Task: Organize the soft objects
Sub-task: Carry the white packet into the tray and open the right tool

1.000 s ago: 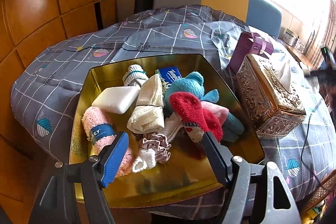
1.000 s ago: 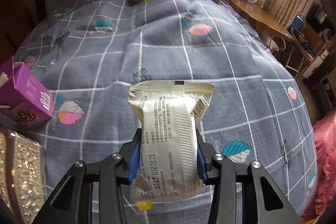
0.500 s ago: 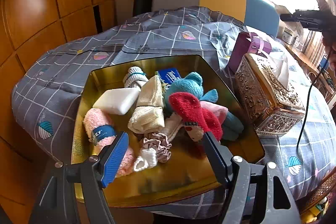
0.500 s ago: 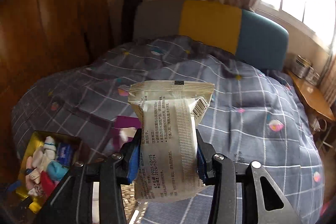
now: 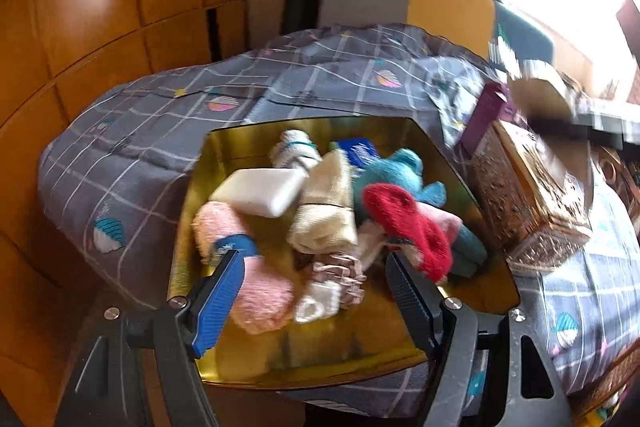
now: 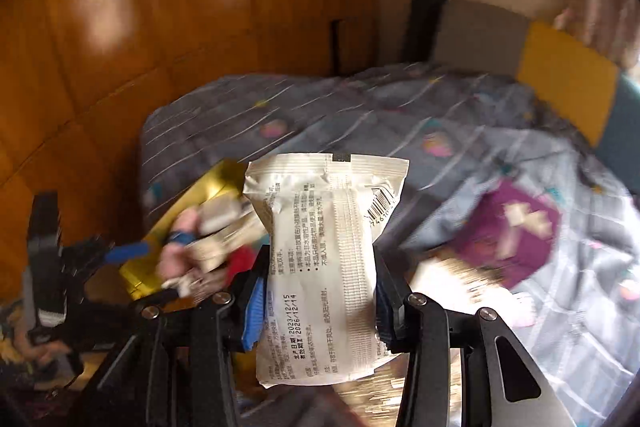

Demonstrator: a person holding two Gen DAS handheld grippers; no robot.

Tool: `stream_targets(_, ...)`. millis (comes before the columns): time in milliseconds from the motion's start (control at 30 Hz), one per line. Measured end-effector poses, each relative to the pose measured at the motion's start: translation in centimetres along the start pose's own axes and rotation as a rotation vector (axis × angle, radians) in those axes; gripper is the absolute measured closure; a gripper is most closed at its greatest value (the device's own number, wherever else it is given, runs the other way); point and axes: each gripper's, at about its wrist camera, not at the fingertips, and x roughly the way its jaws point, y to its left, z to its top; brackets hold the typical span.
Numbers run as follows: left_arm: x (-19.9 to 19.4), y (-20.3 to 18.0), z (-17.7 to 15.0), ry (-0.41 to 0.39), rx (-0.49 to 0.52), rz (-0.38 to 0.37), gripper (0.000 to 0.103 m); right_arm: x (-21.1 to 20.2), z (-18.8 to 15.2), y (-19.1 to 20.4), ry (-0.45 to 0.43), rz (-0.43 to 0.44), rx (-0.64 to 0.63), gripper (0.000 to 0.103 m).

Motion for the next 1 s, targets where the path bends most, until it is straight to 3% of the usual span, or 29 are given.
stream_targets(200, -0.3, 3.0, 0.3, -0.013, -0.090, 0.072, 0.029, 4.7, -3.0, 5.4, 0.072, 0.087, -0.088, 0.058)
stream_targets(467, -0.4, 3.6, 0.1, -0.043, -0.123, 0.107, 0.029, 11.7, -5.6, 8.3, 0.175, 0.033, -0.146, 0.058)
stream_targets(733, -1.4, 2.8, 0.2, -0.077, -0.105, 0.125, 0.029, 11.8, -6.6, 8.5, 0.164, -0.040, -0.192, 0.056)
stream_targets(900, -1.9, 2.2, 0.3, -0.089, -0.090, 0.134, 0.029, 9.3, -6.5, 8.3, 0.100, -0.049, -0.151, 0.024)
stream_targets(1000, -2.2, 1.9, 0.4, -0.093, -0.083, 0.141, 0.029, 8.0, -6.2, 7.9, 0.061, -0.051, -0.118, 0.018)
